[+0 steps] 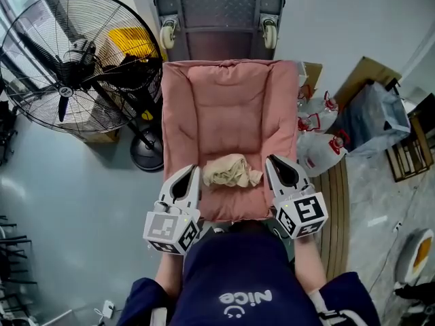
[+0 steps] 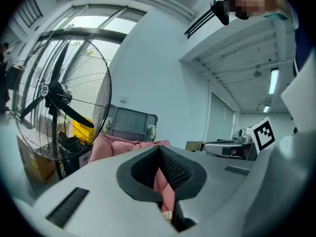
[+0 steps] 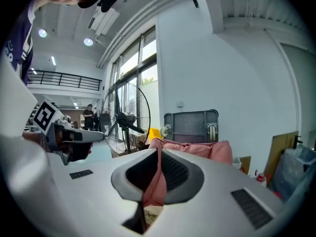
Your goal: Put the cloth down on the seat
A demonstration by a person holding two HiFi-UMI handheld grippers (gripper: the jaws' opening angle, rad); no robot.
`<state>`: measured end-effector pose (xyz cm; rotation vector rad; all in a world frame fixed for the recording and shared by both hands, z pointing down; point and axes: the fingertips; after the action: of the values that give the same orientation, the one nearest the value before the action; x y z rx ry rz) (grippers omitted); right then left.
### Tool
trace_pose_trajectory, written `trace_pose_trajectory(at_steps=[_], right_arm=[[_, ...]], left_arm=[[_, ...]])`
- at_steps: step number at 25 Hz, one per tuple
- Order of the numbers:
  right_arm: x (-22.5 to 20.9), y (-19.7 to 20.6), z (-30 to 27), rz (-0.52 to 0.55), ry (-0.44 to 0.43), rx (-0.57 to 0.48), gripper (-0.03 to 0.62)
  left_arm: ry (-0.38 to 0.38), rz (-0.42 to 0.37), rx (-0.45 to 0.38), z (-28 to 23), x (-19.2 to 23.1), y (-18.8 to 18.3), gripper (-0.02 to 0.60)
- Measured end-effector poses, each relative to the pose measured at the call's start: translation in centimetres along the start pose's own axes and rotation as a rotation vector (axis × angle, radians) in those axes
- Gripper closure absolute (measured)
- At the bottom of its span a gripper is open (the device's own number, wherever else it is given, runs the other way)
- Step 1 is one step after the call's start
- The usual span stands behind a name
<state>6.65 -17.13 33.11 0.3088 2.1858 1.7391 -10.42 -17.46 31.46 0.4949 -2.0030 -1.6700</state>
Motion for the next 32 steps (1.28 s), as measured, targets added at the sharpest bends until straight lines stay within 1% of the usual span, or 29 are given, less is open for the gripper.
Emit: trace_pose_trajectory(at_steps=[6, 10, 15, 19, 23, 32], right_arm=[[-1.5, -0.1, 0.2, -0.004, 0.059, -0.007, 0.537], [-2.2, -0.1, 0.6, 0.029, 0.100, -0.010, 0.538], [-2.4, 0.3, 0.5, 0.061, 0.106, 0.011, 0.539], [-2.8, 0.7, 0.7, 0.067, 0.117, 0.019, 0.539], [-3.2, 0.8, 1.0, 0.055, 0.138, 0.002, 0.539], [-3.0, 1.3, 0.6, 0.062, 0.129, 0.012, 0.539]], left_arm=[[-0.002, 0.022, -0.010, -0.3, 0.0, 0.0, 0.561], [0.006, 0.019, -0.003, -0.4, -0.4, 0.2, 0.563], [0.011, 0.036, 0.002, -0.8, -0.4, 0.5, 0.562], [0.006, 0.035, 0.007, -0.9, -0.7, 0.7, 0.561], [0.011, 0.014, 0.021, -1.0, -1.1, 1.1, 0.562], [0.008, -0.013, 0.038, -1.2, -1.2, 1.4, 0.563]])
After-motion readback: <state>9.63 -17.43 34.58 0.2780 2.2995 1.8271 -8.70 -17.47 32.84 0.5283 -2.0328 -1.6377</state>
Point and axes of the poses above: the fingertips, and each gripper's own axes: z backward along the fingers, x to its left, y out of its underside, and after that the axes turned 4 degrees about -z, right-handed
